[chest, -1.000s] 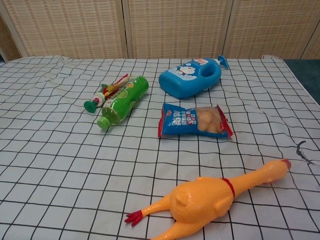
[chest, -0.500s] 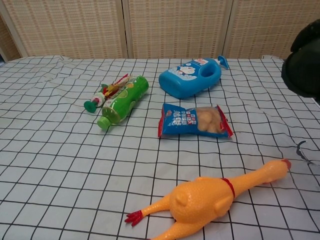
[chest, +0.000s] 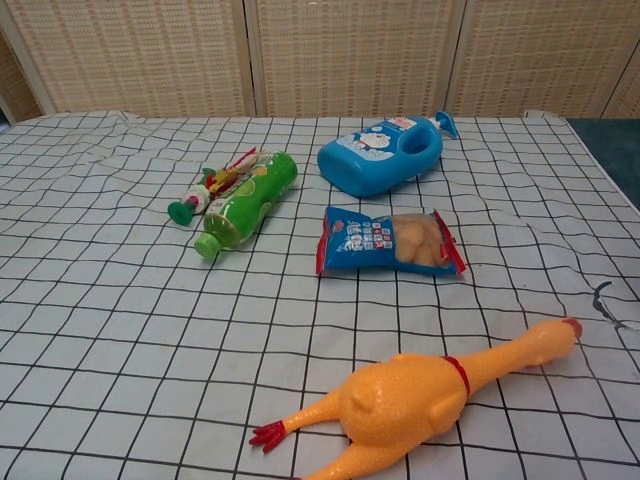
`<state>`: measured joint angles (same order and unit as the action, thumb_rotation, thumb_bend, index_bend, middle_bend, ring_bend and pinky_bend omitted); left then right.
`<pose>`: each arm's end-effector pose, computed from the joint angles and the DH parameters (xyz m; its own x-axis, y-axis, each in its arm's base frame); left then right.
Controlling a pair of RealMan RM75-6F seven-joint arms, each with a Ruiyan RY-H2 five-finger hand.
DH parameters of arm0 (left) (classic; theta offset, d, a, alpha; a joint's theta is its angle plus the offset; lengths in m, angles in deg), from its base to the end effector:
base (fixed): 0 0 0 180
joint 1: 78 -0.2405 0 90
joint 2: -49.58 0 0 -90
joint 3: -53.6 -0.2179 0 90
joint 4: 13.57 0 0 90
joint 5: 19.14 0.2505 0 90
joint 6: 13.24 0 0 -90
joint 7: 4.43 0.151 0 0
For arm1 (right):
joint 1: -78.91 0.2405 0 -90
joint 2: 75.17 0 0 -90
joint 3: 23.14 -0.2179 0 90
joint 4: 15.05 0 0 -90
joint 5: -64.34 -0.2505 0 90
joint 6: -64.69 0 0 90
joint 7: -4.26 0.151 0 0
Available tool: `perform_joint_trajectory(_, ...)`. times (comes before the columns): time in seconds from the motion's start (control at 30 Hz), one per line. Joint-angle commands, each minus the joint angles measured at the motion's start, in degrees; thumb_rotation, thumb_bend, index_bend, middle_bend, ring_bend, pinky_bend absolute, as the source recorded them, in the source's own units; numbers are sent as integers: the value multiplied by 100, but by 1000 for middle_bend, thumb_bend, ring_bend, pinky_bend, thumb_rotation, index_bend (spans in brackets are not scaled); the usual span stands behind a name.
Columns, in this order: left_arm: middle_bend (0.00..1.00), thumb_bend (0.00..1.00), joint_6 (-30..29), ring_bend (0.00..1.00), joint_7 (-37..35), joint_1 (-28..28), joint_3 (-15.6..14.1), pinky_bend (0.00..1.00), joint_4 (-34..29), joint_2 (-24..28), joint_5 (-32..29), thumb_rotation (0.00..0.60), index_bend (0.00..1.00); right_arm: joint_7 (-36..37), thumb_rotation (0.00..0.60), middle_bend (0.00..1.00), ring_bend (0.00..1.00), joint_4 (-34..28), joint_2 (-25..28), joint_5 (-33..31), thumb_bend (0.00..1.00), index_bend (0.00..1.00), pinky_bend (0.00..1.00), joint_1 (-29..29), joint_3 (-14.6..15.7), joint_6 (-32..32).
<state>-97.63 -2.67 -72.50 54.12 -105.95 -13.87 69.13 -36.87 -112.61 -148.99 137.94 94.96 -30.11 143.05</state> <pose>-0.2910 0.1813 0.0990 0.4396 0.0476 0.8969 0.8976 -0.0592 -0.4368 -0.2276 -0.2479 0.0482 0.7381 -0.0280 0.6741 -0.6747 -0.0379 0.7371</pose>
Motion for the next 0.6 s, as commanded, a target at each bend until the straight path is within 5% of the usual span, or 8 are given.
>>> perform_joint_trajectory(0.03, 372, 604, -31, 411, -7, -4, -1, 657, -1, 0, 30, 600, 428, 240, 600, 497, 391, -1184, 334, 889, 55, 643, 502, 40, 246, 70)
perform_joint_trajectory(0.23, 374, 604, -18, 412, -15, -5, -6, 657, 25, -8, 20, 600, 428, 450, 600, 497, 392, -1354, 497, 1581, 55, 639, 502, 9, 457, 136)
perform_joint_trajectory(0.6, 376, 603, 40, 411, 32, 13, -11, 657, 24, -20, -8, 600, 428, 2295, 600, 497, 387, 414, 174, 435, 55, 602, 502, 111, 421, -941)
